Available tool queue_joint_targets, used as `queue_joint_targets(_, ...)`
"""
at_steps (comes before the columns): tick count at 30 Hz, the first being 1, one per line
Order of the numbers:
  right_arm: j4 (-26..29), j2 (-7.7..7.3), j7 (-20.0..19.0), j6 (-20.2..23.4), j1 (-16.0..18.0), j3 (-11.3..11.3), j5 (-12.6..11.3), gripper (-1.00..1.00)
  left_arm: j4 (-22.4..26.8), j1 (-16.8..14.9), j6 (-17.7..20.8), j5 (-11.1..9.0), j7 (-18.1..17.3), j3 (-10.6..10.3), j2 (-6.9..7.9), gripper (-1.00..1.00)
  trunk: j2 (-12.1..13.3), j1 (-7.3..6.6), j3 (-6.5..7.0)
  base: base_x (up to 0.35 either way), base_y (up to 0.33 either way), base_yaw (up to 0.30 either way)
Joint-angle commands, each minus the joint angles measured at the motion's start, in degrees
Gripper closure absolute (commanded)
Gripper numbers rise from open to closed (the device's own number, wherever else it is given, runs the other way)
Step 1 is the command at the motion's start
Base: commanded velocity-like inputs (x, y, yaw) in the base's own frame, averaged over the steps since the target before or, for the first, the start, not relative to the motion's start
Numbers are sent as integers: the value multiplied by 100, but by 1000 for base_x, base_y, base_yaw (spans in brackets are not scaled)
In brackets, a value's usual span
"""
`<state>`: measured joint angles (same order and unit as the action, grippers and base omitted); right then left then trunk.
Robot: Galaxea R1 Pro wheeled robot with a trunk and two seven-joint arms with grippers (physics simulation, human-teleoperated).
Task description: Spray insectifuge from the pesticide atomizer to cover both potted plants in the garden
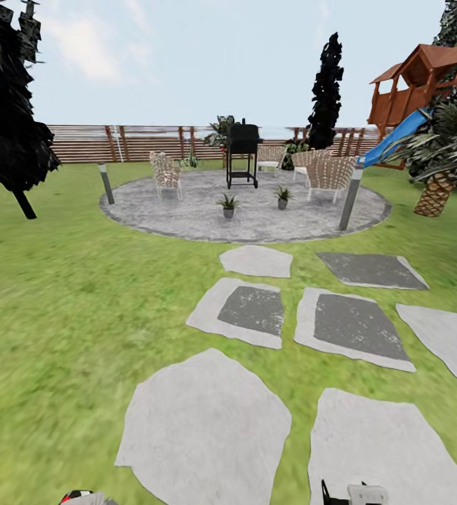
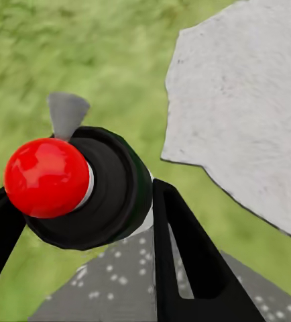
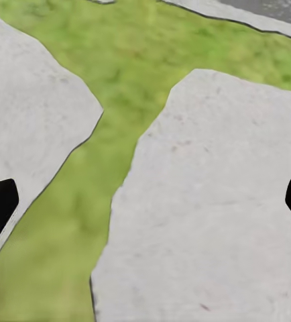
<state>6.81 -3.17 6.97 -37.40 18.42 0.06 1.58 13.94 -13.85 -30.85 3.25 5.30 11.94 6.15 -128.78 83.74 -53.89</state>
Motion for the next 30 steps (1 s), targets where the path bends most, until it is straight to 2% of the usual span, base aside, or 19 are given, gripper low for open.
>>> queue_joint_targets(1, -4, 0, 24, -13, 3, 3, 18, -100, -5, -4, -18, 35, 34, 1, 0, 100, -2, 2, -5, 337, 0, 0)
queue_joint_targets(30, -4, 1, 24, -13, 3, 3, 18, -100, -5, -4, -18, 35, 34, -4, 0, 100, -2, 2, -5, 337, 0, 0)
